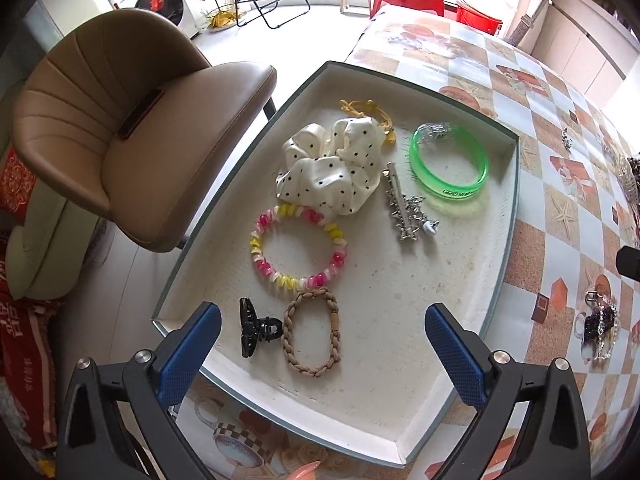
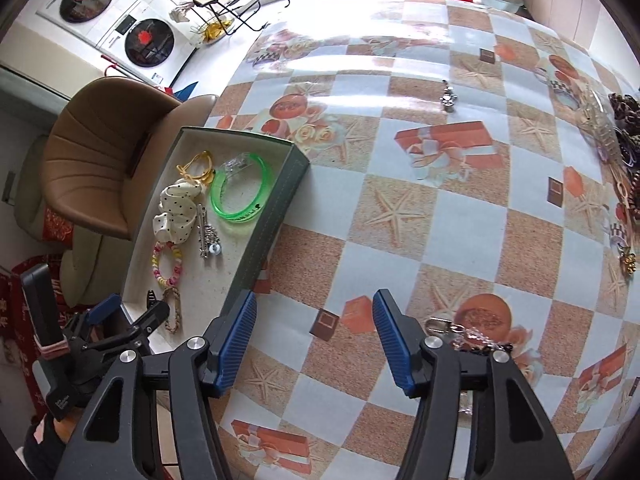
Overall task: Organize jewelry
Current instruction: 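Move both open tools toward the black beaded barrette and crystal bracelet, then grasp the crystal bead bracelet with the right tool while the left tool grasps the black beaded barrette, then carry the crystal bracelet and black beaded barrette over the tray with both tools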
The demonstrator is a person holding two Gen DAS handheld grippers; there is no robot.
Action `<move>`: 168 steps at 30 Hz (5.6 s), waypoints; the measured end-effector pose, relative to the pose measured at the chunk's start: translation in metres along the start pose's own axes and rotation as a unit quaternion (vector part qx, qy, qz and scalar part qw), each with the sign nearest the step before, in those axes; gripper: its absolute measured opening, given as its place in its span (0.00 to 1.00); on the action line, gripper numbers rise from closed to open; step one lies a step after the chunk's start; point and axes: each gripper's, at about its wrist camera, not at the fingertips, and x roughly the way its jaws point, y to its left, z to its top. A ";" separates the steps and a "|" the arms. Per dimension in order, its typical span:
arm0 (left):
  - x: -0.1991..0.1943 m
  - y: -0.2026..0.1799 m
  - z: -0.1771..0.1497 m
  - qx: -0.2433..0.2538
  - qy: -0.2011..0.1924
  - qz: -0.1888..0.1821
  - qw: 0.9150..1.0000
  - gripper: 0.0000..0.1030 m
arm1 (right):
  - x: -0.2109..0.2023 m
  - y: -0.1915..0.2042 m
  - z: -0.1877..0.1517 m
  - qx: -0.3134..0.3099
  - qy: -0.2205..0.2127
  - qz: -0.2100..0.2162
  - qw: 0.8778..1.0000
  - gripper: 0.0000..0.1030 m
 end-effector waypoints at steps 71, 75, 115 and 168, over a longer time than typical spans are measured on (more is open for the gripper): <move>-0.002 -0.271 -0.036 0.343 -0.003 -0.163 0.925 0.91 | -0.044 -0.165 -0.077 0.131 -0.051 -0.083 0.987 0.06; -0.002 -0.278 -0.037 0.355 -0.005 -0.166 0.920 0.91 | -0.066 -0.170 -0.074 0.148 -0.085 -0.065 0.983 0.06; -0.016 -0.304 -0.009 0.309 0.020 -0.268 0.912 0.32 | -0.078 -0.225 -0.077 0.232 -0.078 -0.096 0.965 0.06; 0.018 0.020 -0.018 -0.051 0.017 -0.087 0.995 0.32 | 0.081 0.134 0.022 -0.116 0.121 0.125 0.978 0.05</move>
